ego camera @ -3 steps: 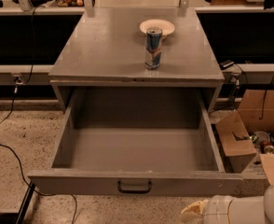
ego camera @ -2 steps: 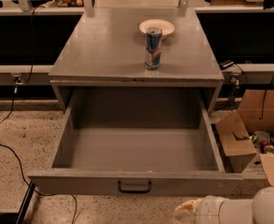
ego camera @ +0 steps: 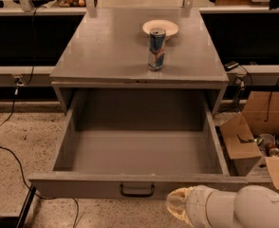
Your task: Close top drawer
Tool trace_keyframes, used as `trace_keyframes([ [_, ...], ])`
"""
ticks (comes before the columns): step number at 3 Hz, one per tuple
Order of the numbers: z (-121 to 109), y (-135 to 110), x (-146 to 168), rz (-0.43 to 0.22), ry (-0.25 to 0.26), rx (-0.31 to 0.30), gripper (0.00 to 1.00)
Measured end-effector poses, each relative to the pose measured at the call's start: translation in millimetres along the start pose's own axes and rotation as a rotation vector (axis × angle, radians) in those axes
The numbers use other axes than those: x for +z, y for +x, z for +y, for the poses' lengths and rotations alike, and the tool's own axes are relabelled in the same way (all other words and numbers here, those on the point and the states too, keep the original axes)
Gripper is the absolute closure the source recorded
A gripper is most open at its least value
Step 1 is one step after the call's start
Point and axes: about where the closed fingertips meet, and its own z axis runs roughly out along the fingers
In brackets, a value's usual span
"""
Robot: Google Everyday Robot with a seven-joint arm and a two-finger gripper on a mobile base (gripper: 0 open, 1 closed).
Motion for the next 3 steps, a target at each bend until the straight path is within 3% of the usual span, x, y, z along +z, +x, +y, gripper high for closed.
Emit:
trace_keyframes([
  [1, -42.0, 11.0, 14.7, -0.016, 0.056, -0.027, 1.0],
  [2, -69.6, 17.9, 12.9, -0.021, 0.08, -0.042, 1.0],
  [3, -94.4, 14.4, 5.3, -0.087, 0.088, -0.051, 1.0],
])
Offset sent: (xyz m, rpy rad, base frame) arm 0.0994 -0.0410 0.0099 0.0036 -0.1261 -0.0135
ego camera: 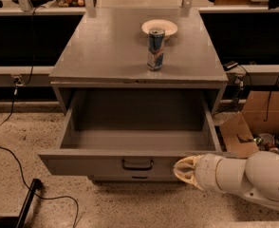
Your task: Close top drawer
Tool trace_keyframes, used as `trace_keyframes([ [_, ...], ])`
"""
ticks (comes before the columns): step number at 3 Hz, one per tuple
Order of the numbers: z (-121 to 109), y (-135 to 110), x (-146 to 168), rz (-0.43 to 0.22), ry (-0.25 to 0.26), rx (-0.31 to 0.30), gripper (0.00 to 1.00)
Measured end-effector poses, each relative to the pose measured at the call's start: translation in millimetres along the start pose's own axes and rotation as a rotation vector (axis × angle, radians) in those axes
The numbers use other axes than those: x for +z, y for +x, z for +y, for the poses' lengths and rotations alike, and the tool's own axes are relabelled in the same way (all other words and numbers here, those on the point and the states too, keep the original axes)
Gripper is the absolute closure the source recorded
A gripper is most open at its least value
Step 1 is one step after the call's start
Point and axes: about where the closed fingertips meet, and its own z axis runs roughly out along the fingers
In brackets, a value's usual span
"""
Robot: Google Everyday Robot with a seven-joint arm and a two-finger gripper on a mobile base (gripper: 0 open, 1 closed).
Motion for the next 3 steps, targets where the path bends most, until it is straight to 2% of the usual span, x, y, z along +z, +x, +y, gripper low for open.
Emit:
trace_keyframes([
  [2, -6.0, -2.6, 7.8, -0.004, -0.016, -0.019, 1.0],
  [3, -22.3, 0.4, 32.3, 0.019, -0.019, -0.07, 1.0],
])
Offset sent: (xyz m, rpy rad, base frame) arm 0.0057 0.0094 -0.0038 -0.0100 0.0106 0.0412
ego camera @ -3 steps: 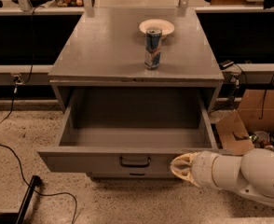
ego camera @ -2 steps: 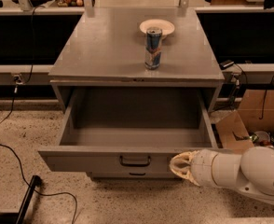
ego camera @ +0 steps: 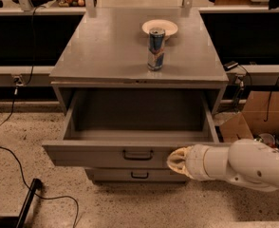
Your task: Close top drawer
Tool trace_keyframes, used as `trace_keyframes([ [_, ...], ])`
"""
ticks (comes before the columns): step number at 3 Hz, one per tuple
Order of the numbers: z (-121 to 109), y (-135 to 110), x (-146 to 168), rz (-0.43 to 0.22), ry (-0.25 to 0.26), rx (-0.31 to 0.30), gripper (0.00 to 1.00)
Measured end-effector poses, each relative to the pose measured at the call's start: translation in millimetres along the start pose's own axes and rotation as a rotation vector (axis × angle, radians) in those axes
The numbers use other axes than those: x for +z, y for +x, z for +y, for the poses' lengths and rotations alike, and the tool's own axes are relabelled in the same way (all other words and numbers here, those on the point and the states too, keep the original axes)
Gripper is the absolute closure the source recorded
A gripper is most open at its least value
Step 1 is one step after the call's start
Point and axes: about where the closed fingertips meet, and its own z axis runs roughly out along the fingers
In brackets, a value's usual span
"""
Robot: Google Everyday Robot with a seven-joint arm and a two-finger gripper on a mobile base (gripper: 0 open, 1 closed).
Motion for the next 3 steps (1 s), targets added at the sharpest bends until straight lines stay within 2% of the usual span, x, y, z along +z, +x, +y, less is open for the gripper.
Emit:
trace_keyframes([
  [1, -32.2, 3.1, 15.7, 0.026, 0.033, -0.041, 1.0],
  [2, -85.3, 9.2, 31.1, 0.037, 0.102, -0.09, 1.0],
  [3, -130.0, 18.4, 43.8, 0.016, 0.158, -0.105, 1.0],
])
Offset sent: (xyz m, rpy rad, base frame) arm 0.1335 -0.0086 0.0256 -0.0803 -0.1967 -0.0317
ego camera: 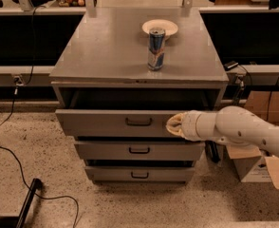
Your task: Close top drawer
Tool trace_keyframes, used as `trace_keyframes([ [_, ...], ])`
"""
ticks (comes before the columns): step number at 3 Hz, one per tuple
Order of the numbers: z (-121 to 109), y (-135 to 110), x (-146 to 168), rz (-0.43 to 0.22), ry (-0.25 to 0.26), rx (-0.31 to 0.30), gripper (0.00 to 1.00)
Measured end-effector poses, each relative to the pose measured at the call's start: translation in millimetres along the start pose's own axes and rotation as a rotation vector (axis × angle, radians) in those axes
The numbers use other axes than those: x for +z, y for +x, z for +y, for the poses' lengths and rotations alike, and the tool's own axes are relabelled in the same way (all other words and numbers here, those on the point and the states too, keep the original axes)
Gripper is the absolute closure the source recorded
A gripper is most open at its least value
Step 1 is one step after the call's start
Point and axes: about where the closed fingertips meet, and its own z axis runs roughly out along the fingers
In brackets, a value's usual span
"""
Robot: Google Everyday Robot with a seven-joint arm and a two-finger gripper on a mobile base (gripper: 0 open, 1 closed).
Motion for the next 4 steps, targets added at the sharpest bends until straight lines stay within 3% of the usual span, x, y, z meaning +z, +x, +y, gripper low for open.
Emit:
trace_keyframes([
  [1, -22.6, 8.2, 18.7, -0.018, 0.01, -0.003, 1.0],
  [2, -22.6, 8.2, 18.7, -0.018, 0.01, -0.003, 1.0],
  [3, -26.1, 7.3, 23.8, -0.076, 0.009, 0.002, 1.0],
  [4, -0.4, -3.6, 11.3, -0.149, -0.051, 0.021, 1.0],
])
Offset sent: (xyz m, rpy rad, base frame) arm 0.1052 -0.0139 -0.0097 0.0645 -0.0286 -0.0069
